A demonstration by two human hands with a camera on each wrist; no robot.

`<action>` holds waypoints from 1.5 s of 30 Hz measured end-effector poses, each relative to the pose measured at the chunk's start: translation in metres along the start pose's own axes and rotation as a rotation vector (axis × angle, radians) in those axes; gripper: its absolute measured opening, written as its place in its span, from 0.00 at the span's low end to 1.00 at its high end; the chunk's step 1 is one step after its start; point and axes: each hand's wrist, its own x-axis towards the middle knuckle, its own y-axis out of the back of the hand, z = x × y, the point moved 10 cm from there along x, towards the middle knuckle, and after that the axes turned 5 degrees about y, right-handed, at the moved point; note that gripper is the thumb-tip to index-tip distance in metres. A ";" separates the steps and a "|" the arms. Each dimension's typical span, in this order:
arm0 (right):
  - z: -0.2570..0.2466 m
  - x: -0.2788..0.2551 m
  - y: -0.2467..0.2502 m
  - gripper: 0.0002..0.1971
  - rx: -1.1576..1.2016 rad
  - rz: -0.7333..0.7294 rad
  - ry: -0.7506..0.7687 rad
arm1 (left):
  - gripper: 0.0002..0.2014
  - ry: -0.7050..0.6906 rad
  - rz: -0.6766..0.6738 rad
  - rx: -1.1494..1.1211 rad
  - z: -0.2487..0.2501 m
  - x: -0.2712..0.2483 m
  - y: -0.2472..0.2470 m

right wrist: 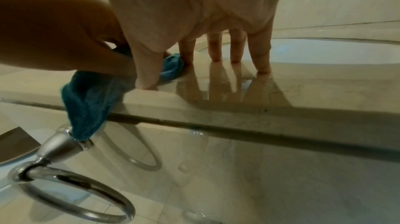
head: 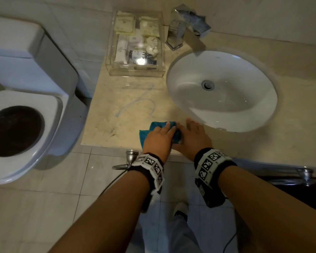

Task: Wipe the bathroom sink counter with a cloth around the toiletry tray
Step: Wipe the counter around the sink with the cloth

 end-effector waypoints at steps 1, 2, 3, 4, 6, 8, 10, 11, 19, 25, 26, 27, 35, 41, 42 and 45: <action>-0.001 0.000 0.000 0.42 -0.001 -0.004 0.001 | 0.26 -0.019 0.016 0.020 -0.007 -0.001 0.002; 0.000 -0.001 0.001 0.43 0.002 -0.012 -0.004 | 0.27 -0.013 0.027 0.026 -0.020 -0.002 0.006; 0.000 -0.002 0.001 0.43 0.011 -0.025 -0.007 | 0.27 0.032 0.037 0.009 -0.039 -0.004 0.011; -0.001 -0.003 0.001 0.43 0.023 -0.039 -0.007 | 0.27 0.101 0.046 -0.017 -0.062 -0.007 0.017; -0.001 -0.004 0.001 0.44 0.032 -0.059 0.000 | 0.28 0.230 0.046 -0.035 -0.102 -0.014 0.024; -0.001 -0.004 0.001 0.43 0.029 -0.061 -0.004 | 0.27 0.299 0.021 -0.010 -0.115 -0.019 0.025; -0.001 -0.002 -0.001 0.43 0.012 -0.066 -0.019 | 0.26 0.333 0.034 -0.015 -0.105 -0.017 0.024; -0.001 0.000 -0.002 0.44 -0.009 -0.071 -0.024 | 0.26 0.330 0.040 -0.025 -0.095 -0.015 0.022; -0.051 0.022 0.025 0.46 -0.023 -0.070 0.063 | 0.29 0.093 0.044 -0.054 -0.094 -0.017 0.017; -0.051 0.028 0.000 0.55 0.021 -0.151 -0.010 | 0.27 0.398 0.042 -0.097 -0.195 -0.038 0.034; -0.051 0.029 0.001 0.55 0.028 -0.142 -0.013 | 0.26 0.422 0.047 -0.069 -0.196 -0.038 0.036; -0.051 0.029 0.001 0.55 0.037 -0.135 -0.017 | 0.26 0.433 0.053 -0.028 -0.192 -0.037 0.038; -0.050 0.030 0.004 0.54 0.022 -0.092 -0.036 | 0.27 0.153 0.045 -0.062 -0.108 -0.014 0.024; -0.051 0.027 0.005 0.55 0.028 -0.125 -0.027 | 0.30 0.282 0.052 -0.137 -0.170 -0.030 0.032; -0.051 0.027 0.005 0.55 0.030 -0.125 -0.025 | 0.30 0.360 0.044 -0.145 -0.189 -0.033 0.035; -0.051 0.028 0.004 0.54 0.043 -0.133 -0.024 | 0.29 0.495 0.026 -0.117 -0.207 -0.039 0.040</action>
